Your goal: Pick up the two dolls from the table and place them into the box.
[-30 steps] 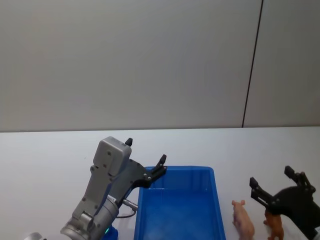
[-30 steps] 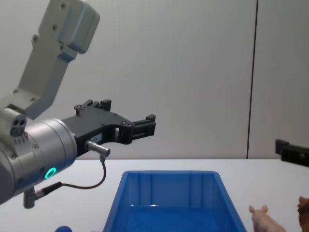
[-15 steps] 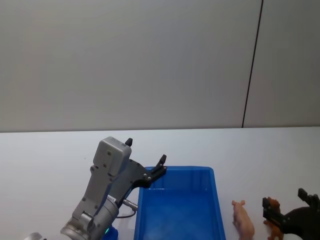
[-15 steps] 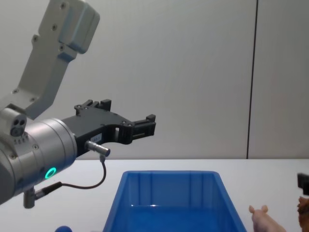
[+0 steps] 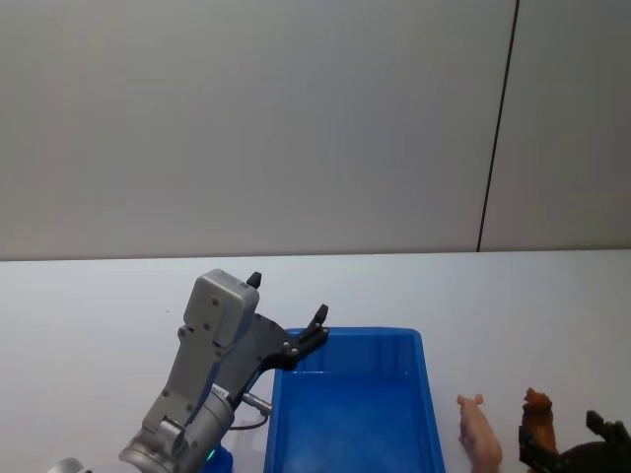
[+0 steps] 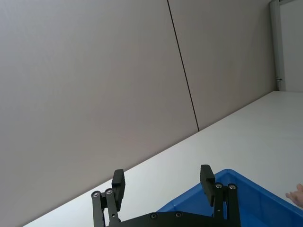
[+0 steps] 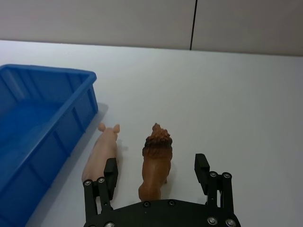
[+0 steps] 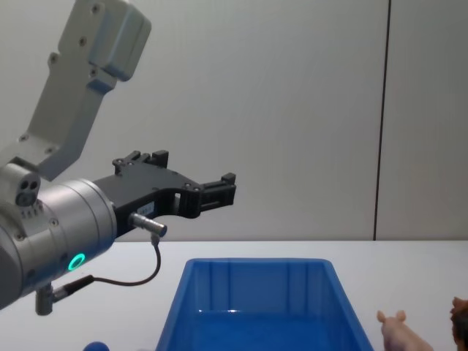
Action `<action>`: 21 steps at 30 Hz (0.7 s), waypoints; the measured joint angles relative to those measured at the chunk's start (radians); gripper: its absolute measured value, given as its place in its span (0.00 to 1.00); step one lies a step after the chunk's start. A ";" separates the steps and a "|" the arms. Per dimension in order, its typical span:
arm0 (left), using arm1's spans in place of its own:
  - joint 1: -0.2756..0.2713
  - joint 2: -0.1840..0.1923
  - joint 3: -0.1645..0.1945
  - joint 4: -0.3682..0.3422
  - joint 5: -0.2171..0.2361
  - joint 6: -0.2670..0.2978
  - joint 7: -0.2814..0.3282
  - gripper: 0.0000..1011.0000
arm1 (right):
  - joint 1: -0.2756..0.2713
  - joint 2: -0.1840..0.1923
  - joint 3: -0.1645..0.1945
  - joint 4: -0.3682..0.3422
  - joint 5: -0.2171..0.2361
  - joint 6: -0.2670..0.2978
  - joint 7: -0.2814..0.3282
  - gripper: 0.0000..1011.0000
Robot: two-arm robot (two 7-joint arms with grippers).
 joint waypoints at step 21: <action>0.000 0.000 0.000 0.000 0.000 0.000 0.000 0.99 | 0.069 -0.058 -0.002 0.110 0.051 0.074 0.006 0.77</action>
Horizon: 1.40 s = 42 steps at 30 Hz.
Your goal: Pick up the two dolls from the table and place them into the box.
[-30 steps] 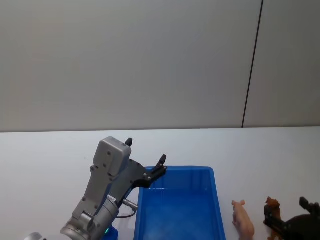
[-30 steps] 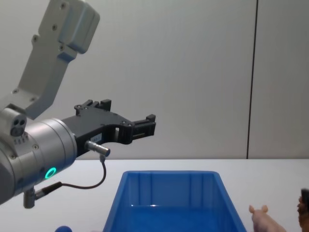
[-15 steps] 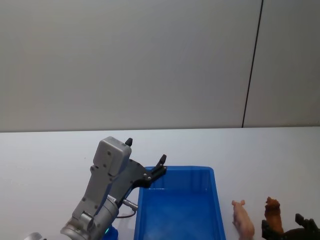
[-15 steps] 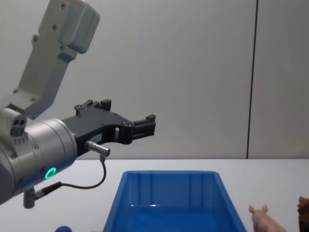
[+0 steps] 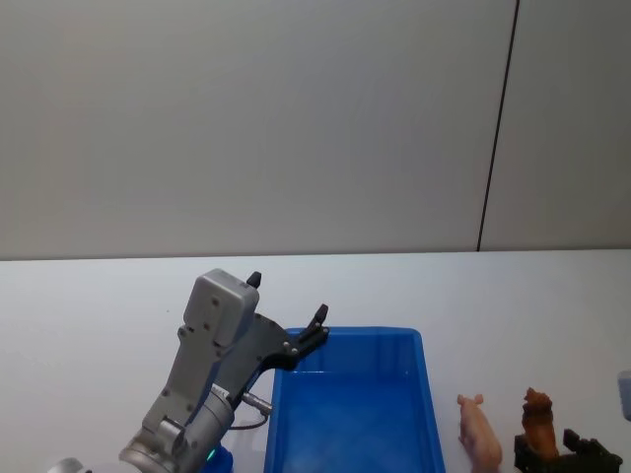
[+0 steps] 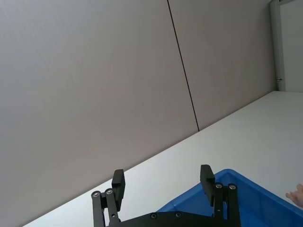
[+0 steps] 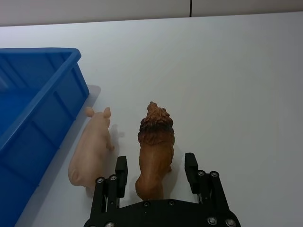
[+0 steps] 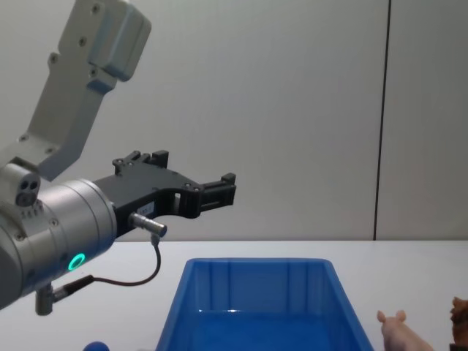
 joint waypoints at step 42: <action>0.000 0.000 0.000 0.000 0.000 0.000 0.000 0.99 | 0.107 -0.048 -0.008 -0.101 -0.083 0.000 0.056 0.34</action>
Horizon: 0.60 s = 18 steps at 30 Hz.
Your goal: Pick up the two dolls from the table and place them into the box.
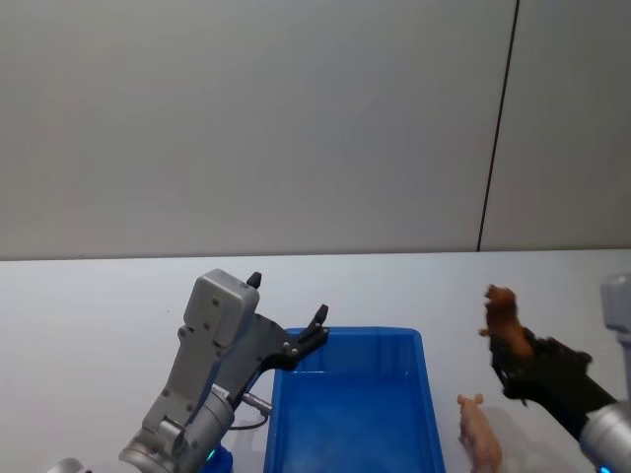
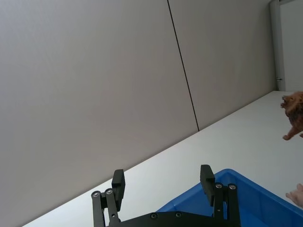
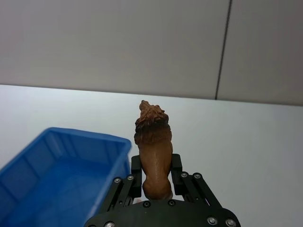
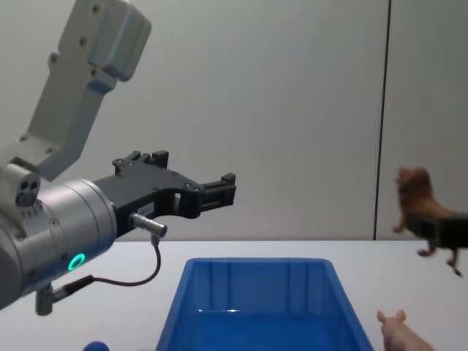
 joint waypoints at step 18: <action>0.000 0.000 0.000 0.000 0.000 0.000 0.000 0.99 | 0.139 -0.111 -0.081 0.088 -0.057 0.098 0.182 0.35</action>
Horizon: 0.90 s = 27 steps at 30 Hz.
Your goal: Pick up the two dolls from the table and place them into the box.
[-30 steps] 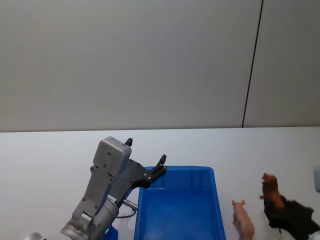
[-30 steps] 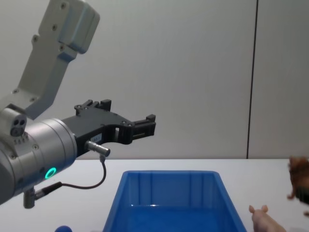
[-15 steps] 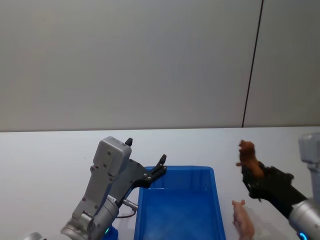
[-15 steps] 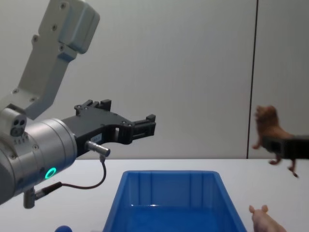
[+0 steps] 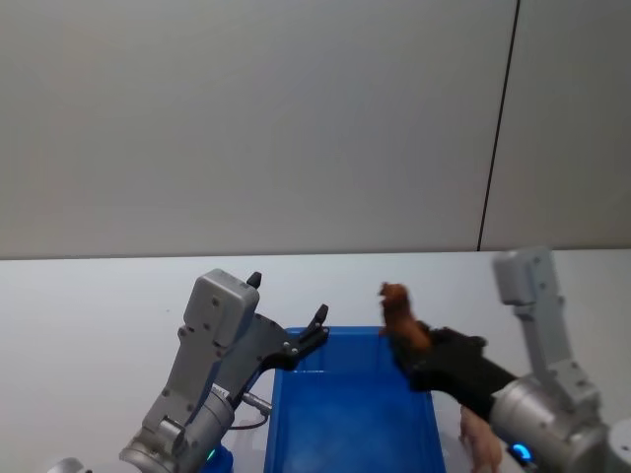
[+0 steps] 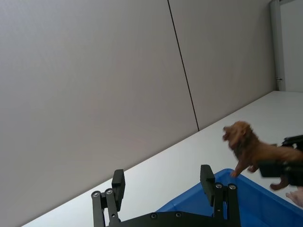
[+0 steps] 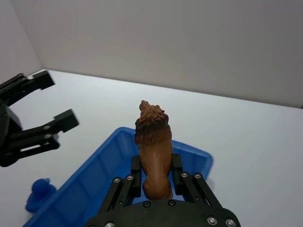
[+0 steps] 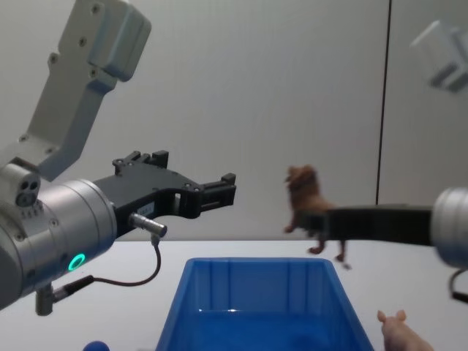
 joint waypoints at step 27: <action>0.000 0.000 0.000 0.000 0.000 0.000 0.000 0.99 | -0.017 0.000 -0.027 0.000 -0.048 -0.025 -0.021 0.99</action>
